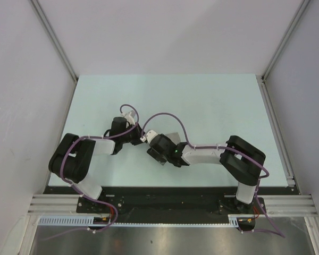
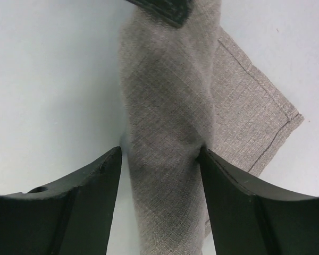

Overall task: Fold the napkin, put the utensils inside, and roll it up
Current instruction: Roll the napkin with the utensil

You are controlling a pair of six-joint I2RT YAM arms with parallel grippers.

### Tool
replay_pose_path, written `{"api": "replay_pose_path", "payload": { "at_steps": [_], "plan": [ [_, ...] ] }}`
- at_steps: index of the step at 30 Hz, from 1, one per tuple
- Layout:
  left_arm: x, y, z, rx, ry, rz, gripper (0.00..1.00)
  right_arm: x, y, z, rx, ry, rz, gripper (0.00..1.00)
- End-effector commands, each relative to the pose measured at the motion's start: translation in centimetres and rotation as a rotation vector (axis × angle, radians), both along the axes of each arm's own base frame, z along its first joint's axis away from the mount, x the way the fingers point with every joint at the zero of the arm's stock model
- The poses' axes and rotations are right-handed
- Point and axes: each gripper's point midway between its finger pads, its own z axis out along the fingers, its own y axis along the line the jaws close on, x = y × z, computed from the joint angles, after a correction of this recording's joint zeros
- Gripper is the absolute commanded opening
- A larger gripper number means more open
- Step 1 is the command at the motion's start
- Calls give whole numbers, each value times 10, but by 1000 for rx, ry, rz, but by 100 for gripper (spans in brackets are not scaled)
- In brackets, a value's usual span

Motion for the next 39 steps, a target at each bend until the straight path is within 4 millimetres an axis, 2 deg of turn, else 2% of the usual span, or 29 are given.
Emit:
{"api": "replay_pose_path", "payload": {
  "at_steps": [1, 4, 9, 11, 13, 14, 18, 21, 27, 32, 39],
  "plan": [
    [14, -4, 13, -3, -68, -10, 12, 10, -5, -11, 55, 63, -25, 63],
    [16, -4, 15, 38, -80, -3, 22, 11, -10, -21, 84, 136, -36, 61],
    [21, -3, 31, 28, -112, 21, 51, 12, -16, -36, 146, 284, -67, 54],
    [23, -1, 37, 30, -120, 43, 62, 8, -17, -42, 197, 396, -61, 50],
    [29, 5, 48, 42, -152, 83, 66, 3, -17, -44, 262, 505, -58, 48],
    [28, 10, 46, 61, -136, 106, 69, 0, -18, -47, 275, 544, -55, 48],
    [32, 24, 62, 86, -187, 169, 72, -13, -15, -50, 359, 688, -31, 47],
    [25, 30, 61, 94, -195, 188, 73, -26, -5, -43, 434, 795, 25, 46],
    [5, 39, 35, 114, -149, 177, 74, -36, 7, -33, 571, 944, 84, 46],
    [-5, 27, 26, 51, -137, 116, 73, -39, 10, -35, 596, 1002, 102, 46],
    [-9, 22, 7, 37, -88, 94, 73, -41, 8, -39, 629, 1064, 105, 47]
  ]
}}
